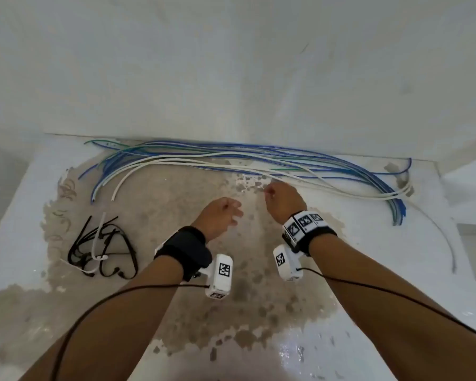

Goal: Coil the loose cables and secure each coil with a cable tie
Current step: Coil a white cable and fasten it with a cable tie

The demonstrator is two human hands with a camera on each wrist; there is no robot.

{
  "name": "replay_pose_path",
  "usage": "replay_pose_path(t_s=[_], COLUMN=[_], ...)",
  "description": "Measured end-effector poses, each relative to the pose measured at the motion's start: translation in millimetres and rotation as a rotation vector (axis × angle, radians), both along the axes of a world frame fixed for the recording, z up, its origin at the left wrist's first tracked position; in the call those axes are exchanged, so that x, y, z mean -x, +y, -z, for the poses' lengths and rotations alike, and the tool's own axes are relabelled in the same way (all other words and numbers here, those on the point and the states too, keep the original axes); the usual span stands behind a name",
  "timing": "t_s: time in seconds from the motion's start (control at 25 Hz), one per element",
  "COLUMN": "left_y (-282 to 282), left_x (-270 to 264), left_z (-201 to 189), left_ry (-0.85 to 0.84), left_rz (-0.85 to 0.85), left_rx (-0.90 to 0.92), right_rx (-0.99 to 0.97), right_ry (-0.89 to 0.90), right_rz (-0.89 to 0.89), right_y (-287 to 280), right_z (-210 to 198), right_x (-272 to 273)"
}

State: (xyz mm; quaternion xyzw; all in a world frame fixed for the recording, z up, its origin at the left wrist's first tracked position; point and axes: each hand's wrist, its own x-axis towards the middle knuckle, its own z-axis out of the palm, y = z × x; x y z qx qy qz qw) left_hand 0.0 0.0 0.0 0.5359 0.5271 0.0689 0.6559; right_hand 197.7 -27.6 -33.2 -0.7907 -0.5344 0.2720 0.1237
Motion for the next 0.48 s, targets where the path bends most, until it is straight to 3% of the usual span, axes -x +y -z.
replay_pose_path(t_s=[0.24, 0.48], left_y=[26, 41], left_x=[-28, -42], left_z=[13, 20], left_ry=[0.001, -0.016], left_rz=[0.029, -0.066], left_rx=[0.017, 0.027], right_rx=[0.082, 0.020], right_ry=[-0.259, -0.234], right_rz=[0.036, 0.057], right_y=[42, 46], right_z=[17, 28], right_x=[-7, -12])
